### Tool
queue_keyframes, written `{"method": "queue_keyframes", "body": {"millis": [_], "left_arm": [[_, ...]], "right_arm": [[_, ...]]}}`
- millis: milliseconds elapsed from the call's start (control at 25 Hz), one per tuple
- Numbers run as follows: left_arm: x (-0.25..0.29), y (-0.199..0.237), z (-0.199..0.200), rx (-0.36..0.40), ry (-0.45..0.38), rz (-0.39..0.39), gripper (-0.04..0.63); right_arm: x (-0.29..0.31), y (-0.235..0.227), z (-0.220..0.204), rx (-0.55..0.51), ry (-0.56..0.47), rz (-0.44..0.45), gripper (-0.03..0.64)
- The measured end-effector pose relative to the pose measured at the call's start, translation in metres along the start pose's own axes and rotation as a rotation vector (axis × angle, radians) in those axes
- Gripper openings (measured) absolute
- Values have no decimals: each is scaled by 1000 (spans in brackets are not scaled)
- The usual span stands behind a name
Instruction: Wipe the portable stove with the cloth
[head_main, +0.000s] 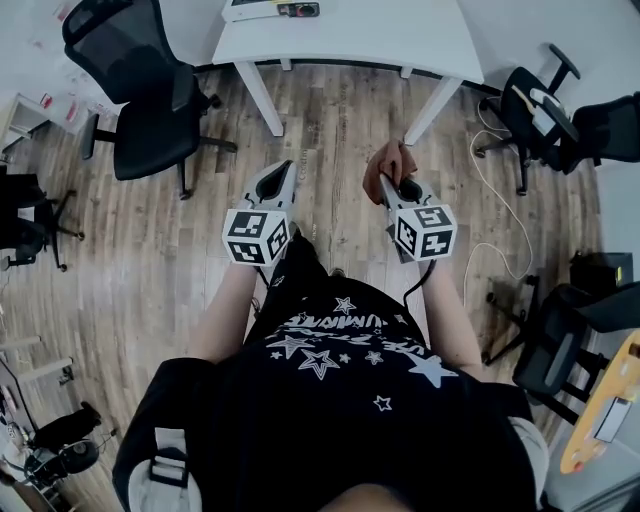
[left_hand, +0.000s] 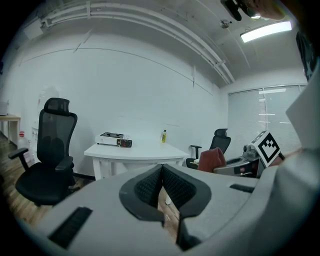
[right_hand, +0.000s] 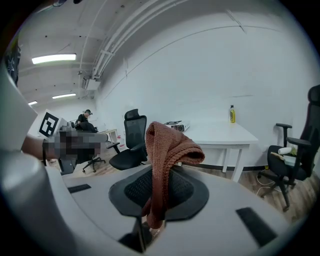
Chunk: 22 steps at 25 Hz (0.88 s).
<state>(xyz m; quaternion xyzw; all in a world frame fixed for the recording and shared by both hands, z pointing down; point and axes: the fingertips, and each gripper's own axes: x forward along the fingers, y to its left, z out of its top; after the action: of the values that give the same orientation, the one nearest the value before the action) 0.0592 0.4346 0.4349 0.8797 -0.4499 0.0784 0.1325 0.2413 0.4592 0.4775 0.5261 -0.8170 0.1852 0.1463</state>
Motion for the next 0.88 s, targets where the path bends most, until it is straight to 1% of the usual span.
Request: {"method": "queue_keyframes", "body": {"millis": [240, 520, 880], "left_arm": [[16, 27, -4, -32, 5, 28, 8], [61, 71, 7, -55, -9, 36, 8], [141, 143, 40, -57, 7, -8, 8]], "right_arm": [[27, 0, -3, -6, 46, -2, 55], [72, -25, 19, -2, 56, -23, 55], [163, -57, 63, 39, 73, -58, 55]]}}
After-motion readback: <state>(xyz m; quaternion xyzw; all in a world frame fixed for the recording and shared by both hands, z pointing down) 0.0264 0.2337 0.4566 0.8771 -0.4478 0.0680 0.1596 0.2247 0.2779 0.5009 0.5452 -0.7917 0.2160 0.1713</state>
